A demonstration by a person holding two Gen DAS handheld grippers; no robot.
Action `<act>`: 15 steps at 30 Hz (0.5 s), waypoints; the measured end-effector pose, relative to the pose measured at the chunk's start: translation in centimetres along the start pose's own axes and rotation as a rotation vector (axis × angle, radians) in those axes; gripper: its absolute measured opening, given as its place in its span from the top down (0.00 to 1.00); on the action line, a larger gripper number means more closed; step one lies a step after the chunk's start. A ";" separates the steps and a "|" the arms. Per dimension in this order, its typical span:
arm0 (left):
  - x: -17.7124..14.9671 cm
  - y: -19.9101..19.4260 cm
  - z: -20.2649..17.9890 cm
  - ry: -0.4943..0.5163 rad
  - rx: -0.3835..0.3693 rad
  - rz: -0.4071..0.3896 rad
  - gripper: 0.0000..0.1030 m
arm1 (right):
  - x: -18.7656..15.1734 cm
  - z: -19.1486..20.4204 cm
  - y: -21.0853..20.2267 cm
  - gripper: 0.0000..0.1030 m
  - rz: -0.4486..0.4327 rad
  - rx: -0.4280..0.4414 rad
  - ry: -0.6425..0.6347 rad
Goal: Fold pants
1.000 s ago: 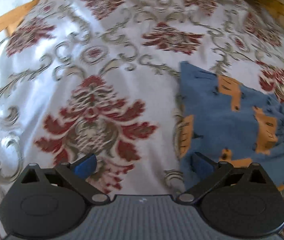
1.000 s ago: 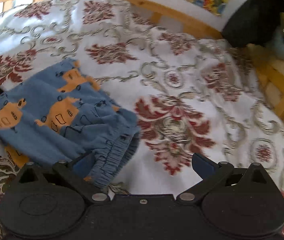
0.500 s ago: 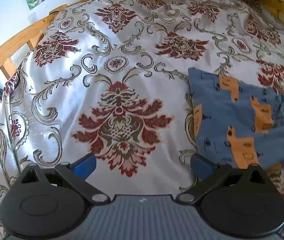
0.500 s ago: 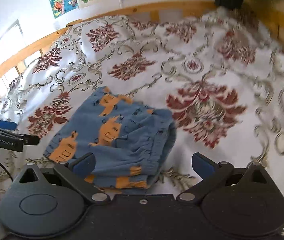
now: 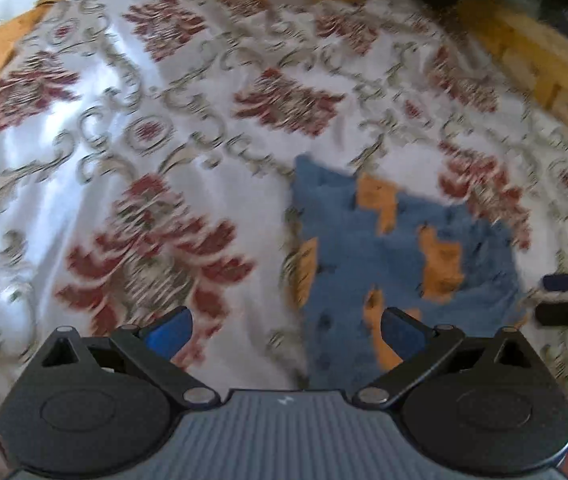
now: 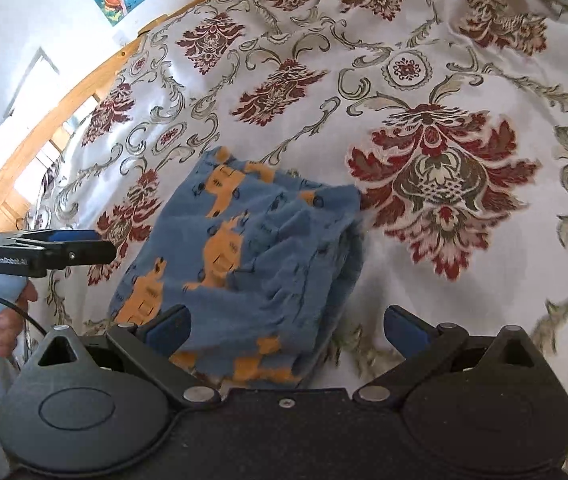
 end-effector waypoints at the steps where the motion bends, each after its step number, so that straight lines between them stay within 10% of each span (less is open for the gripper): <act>1: 0.4 0.4 0.0 -0.008 -0.036 -0.012 0.00 | 0.3 -0.3 0.6 0.01 0.010 0.033 0.017; 15: 0.5 7.2 1.3 0.028 -0.378 0.078 0.05 | 2.1 -2.1 4.4 0.01 0.059 0.369 0.168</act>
Point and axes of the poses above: each gripper's, at about its wrist camera, not at the fingertips, and y roughly the way its jaws point, z to its left, x to its top, the point moved 6 cm from there along y, roughly the way its jaws point, and after that the axes turned 13 degrees about -x, right-handed, at the moved point
